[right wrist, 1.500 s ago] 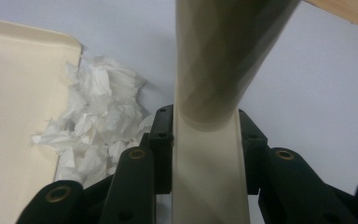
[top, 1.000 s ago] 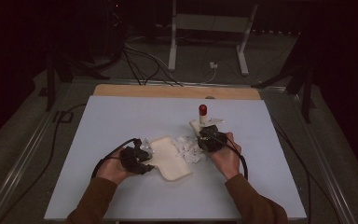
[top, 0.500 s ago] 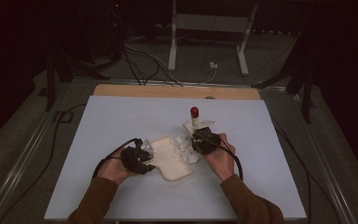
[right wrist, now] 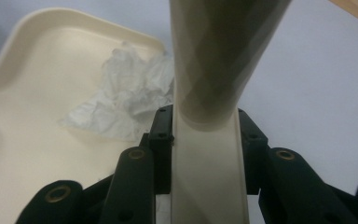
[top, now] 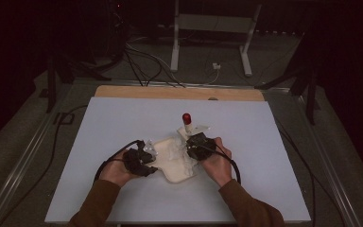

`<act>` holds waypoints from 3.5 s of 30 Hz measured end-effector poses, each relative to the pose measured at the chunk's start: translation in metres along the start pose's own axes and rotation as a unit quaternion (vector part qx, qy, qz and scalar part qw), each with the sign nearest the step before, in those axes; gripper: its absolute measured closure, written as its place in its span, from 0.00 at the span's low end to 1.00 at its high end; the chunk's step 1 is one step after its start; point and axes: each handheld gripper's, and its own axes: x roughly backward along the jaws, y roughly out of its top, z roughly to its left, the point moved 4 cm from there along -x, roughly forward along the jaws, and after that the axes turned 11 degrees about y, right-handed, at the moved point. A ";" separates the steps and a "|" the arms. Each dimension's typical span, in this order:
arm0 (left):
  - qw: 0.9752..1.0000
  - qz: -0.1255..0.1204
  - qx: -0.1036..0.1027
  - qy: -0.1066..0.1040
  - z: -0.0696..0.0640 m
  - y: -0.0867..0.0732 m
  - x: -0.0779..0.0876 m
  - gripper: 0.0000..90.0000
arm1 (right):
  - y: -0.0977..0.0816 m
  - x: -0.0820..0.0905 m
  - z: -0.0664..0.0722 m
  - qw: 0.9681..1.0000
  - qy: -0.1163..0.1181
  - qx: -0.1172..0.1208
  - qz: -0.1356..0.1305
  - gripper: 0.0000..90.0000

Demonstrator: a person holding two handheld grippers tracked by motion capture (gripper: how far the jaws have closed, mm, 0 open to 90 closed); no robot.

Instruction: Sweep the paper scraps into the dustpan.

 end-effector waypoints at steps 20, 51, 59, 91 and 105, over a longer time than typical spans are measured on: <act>1.000 -0.002 0.001 0.001 -0.001 0.001 -0.001 0.74 | 0.007 -0.004 0.035 0.999 0.031 0.030 0.002 0.74; 1.000 -0.006 0.002 0.004 -0.002 0.000 -0.001 0.74 | 0.016 -0.001 0.059 0.996 0.084 0.032 -0.005 0.74; 1.000 -0.021 0.009 0.003 -0.003 -0.003 -0.002 0.74 | 0.016 0.001 0.054 0.996 0.086 0.020 -0.010 0.74; 0.994 -0.094 0.040 0.029 -0.011 -0.014 -0.009 0.74 | 0.016 0.013 0.033 0.995 0.097 -0.005 -0.017 0.74; 0.988 -0.137 0.057 0.038 -0.011 -0.013 -0.005 0.74 | 0.026 0.033 0.023 0.995 0.091 -0.011 -0.041 0.74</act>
